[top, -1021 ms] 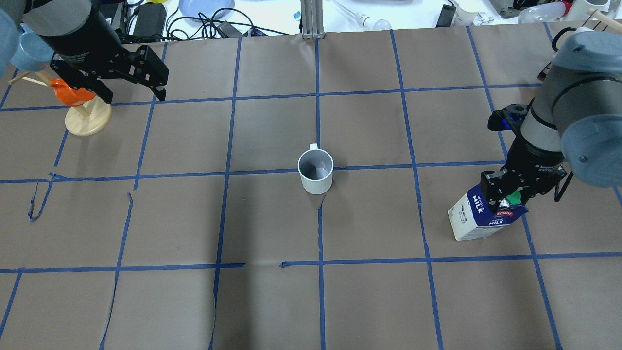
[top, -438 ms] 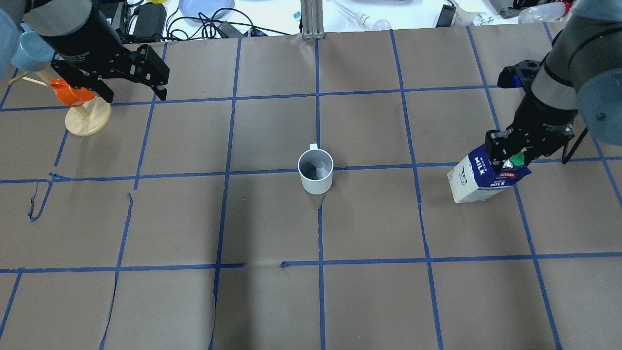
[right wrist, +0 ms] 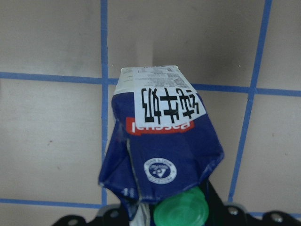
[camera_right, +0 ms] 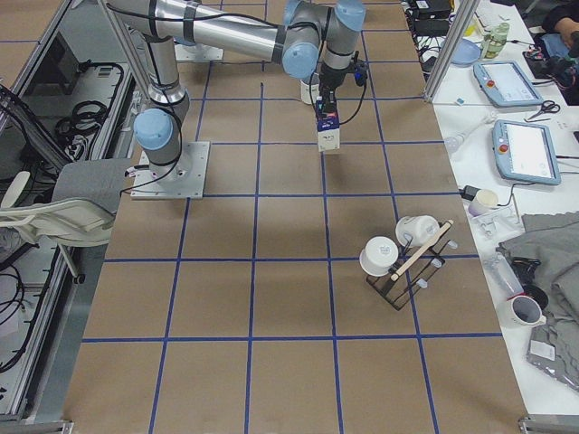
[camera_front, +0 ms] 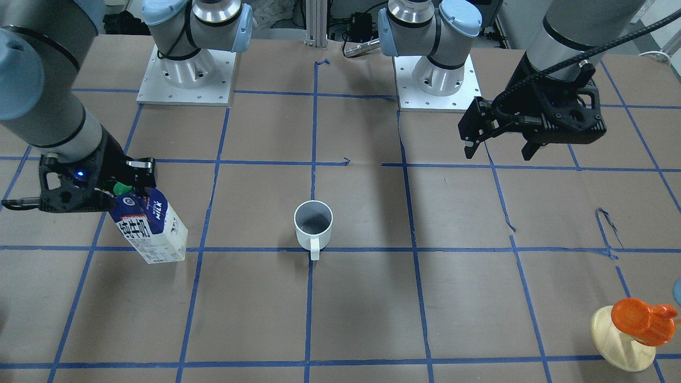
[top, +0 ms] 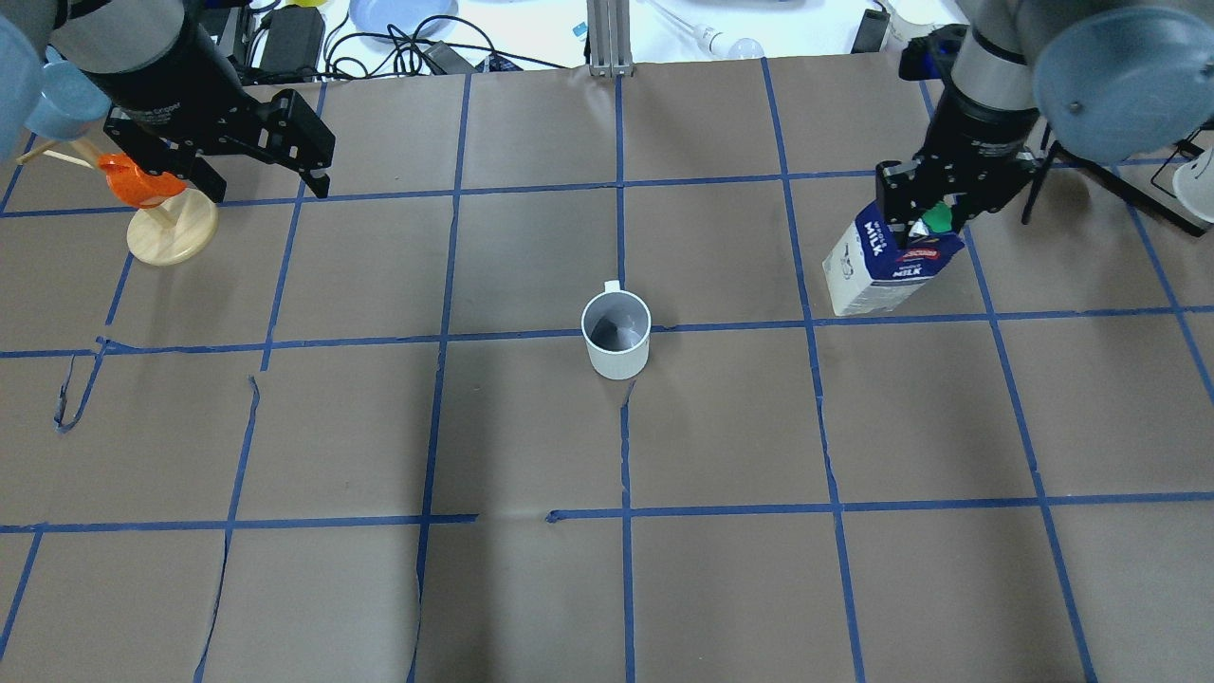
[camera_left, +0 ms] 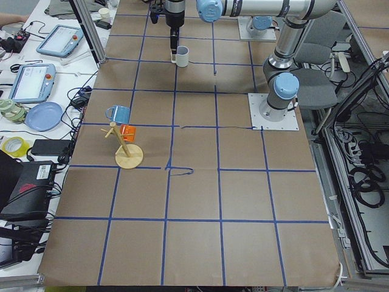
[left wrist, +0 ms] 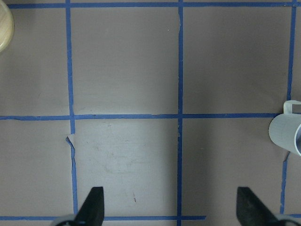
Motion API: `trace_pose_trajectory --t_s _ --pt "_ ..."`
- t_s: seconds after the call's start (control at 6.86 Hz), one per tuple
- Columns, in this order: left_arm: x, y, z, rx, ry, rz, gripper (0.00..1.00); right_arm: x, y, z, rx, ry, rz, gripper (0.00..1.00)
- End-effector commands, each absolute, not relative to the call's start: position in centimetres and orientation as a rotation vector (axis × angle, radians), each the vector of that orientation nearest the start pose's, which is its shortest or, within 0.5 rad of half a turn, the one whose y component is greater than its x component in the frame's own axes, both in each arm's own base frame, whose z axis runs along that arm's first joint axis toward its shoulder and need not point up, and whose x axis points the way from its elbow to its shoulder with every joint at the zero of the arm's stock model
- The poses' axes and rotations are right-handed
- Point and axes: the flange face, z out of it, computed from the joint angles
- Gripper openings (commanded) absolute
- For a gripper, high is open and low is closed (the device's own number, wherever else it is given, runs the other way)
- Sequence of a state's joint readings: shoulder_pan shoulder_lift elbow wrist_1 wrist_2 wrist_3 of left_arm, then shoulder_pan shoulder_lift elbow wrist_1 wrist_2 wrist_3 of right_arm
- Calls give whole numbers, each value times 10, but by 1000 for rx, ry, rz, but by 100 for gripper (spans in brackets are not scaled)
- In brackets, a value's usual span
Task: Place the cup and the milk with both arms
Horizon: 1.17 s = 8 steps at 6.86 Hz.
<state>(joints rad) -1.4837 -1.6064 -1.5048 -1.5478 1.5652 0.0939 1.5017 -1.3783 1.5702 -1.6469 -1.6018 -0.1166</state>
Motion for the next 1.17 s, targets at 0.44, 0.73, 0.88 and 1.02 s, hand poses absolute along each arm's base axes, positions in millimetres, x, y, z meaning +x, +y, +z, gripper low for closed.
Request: trace_pose_trajectory --t_s 0.44,0.73,0.88,1.02 --pt "-92 -521 501 22 3143 -71 100 271 -530 361 159 3135 260 40" --pt "-93 -518 500 24 3142 -68 100 292 -526 345 122 3140 300 40" --pt "-93 -518 500 24 3142 -68 100 293 -527 342 122 3140 304 40" --pt "-93 -518 500 24 3142 -68 100 292 -528 341 122 3142 306 42"
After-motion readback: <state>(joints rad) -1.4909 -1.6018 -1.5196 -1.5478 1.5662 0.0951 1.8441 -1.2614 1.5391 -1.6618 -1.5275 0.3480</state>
